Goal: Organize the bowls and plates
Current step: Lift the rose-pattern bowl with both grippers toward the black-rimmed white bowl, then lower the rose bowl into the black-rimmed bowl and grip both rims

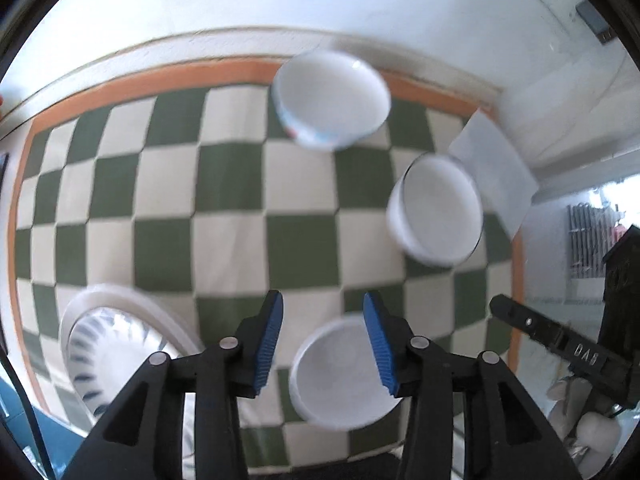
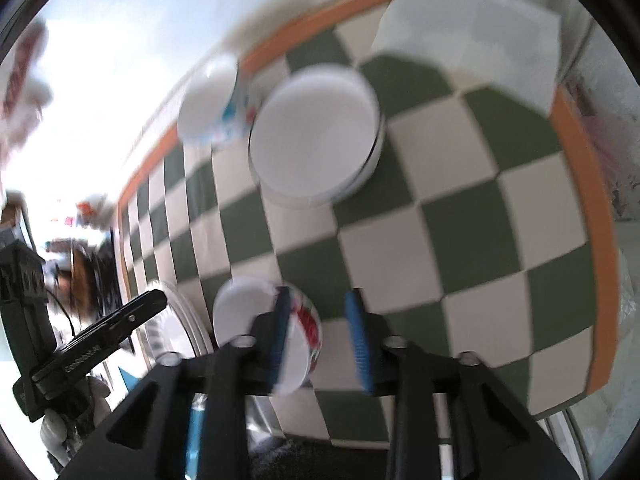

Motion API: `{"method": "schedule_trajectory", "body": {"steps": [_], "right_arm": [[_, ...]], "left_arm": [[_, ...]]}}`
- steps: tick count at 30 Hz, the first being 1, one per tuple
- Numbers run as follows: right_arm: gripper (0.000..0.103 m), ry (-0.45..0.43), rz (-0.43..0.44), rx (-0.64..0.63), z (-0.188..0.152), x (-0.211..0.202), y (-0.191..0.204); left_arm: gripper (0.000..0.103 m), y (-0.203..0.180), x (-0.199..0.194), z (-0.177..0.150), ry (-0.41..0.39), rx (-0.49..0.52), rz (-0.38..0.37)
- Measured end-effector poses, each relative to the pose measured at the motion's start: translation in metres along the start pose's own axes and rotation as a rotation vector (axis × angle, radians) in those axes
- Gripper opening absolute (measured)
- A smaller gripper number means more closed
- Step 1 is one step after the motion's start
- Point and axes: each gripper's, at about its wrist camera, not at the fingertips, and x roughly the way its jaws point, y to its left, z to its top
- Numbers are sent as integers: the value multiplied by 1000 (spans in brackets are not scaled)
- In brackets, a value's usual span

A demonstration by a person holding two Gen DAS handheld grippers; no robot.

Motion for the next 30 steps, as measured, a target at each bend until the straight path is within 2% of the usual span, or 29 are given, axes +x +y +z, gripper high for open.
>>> {"method": "schedule_trajectory", "body": {"steps": [1, 2, 5, 8, 15, 23, 24, 26, 27, 29, 30], "right_arm": [[55, -7, -7, -1, 8, -2, -2], [57, -14, -16, 0, 16, -4, -3], [57, -21, -37, 1, 43, 0, -10], [57, -12, -56, -3, 67, 9, -15], [57, 20, -86, 0, 103, 37, -25], [57, 56, -80, 15, 112, 66, -30], [57, 62, -79, 14, 113, 70, -30], [57, 65, -75, 12, 111, 75, -29], [56, 64, -77, 10, 111, 77, -29], [51, 64, -75, 6, 109, 80, -28], [45, 65, -76, 7, 109, 81, -27]], "left_arm": [[40, -6, 6, 10, 8, -5, -13], [40, -10, 12, 20, 17, -12, -32], [40, -25, 38, 49, 60, -12, -71], [40, -39, 57, 67, 84, 14, -67], [40, -60, 101, 84, 173, 51, -69], [38, -66, 125, 87, 202, 72, -60], [36, -67, 125, 87, 198, 79, -58], [26, -68, 127, 87, 196, 92, -61], [25, -69, 128, 87, 196, 100, -56], [23, -69, 129, 87, 191, 111, -49], [23, -69, 130, 87, 189, 113, -47]]}}
